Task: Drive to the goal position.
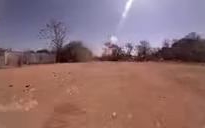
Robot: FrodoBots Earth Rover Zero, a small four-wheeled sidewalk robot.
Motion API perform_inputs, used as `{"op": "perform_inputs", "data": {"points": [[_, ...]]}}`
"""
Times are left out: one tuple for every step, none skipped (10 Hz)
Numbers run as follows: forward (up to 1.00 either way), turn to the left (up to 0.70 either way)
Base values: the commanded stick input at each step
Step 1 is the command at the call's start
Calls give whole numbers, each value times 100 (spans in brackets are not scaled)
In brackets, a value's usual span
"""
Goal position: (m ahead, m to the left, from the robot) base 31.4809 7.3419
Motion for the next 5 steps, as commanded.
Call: {"op": "perform_inputs", "data": {"points": [[100, 0], [100, 0], [100, 0], [100, 0], [100, 0]]}}
